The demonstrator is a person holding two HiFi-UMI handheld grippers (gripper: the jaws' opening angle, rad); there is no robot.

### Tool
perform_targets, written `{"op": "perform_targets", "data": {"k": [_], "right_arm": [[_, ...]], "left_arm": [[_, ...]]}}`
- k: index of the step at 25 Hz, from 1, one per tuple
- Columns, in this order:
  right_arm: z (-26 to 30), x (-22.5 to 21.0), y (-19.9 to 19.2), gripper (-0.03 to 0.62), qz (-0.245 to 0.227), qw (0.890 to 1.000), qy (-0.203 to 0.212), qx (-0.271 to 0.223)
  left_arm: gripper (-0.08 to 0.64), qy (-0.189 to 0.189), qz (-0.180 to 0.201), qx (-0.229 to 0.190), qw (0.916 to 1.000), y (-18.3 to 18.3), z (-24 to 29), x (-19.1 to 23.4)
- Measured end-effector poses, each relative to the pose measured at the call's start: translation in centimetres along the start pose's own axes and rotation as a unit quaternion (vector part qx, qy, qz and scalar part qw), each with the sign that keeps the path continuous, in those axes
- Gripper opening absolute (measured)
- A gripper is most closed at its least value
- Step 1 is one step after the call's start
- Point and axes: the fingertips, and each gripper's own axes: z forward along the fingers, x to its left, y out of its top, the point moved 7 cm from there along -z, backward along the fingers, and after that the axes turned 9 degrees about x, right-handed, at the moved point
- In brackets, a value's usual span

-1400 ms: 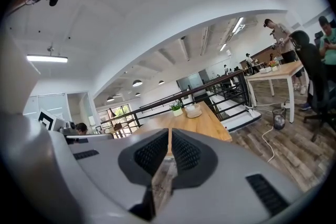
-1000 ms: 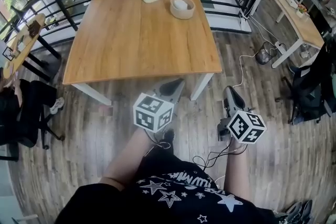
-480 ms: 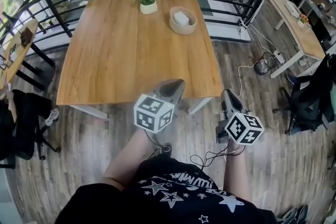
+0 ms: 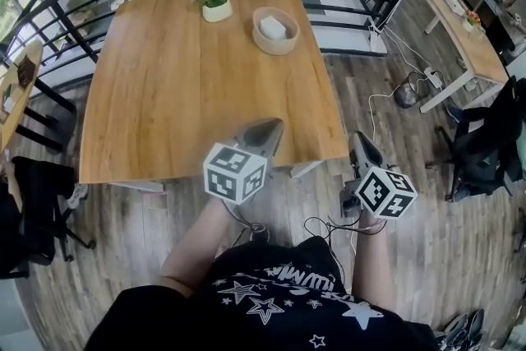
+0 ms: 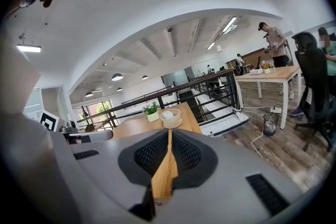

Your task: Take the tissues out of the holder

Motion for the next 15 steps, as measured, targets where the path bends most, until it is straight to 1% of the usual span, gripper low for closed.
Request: {"op": "perform_targets", "data": {"k": [3, 6, 9, 13, 15], "right_arm": [[0.8, -1.8, 0.5, 0.029, 0.004, 1.000, 0.004, 0.003], [2.3, -4.4, 1.7, 0.029, 0.003, 1.000, 0.018, 0.004], [4.7, -7.2, 3.2, 0.029, -0.002, 0.999, 0.048, 0.013], [7.5, -10.9, 6.7, 0.029, -0.025, 0.996, 0.085, 0.024], [8.4, -12.8, 8.1, 0.029, -0.036, 0.994, 0.102, 0.028]], "left_arm": [[0.017, 0.007, -0.005, 0.004, 1.0000, 0.2, 1.6, 0.0], [0.017, 0.027, -0.006, 0.000, 0.9996, 0.9, 3.6, -0.1], [0.017, 0.060, -0.008, -0.004, 0.9981, 1.7, 5.8, -0.5], [0.017, 0.106, -0.031, -0.020, 0.9937, 3.3, 8.5, -1.3], [0.017, 0.126, -0.036, -0.029, 0.9909, 4.1, 9.8, -1.9]]}}
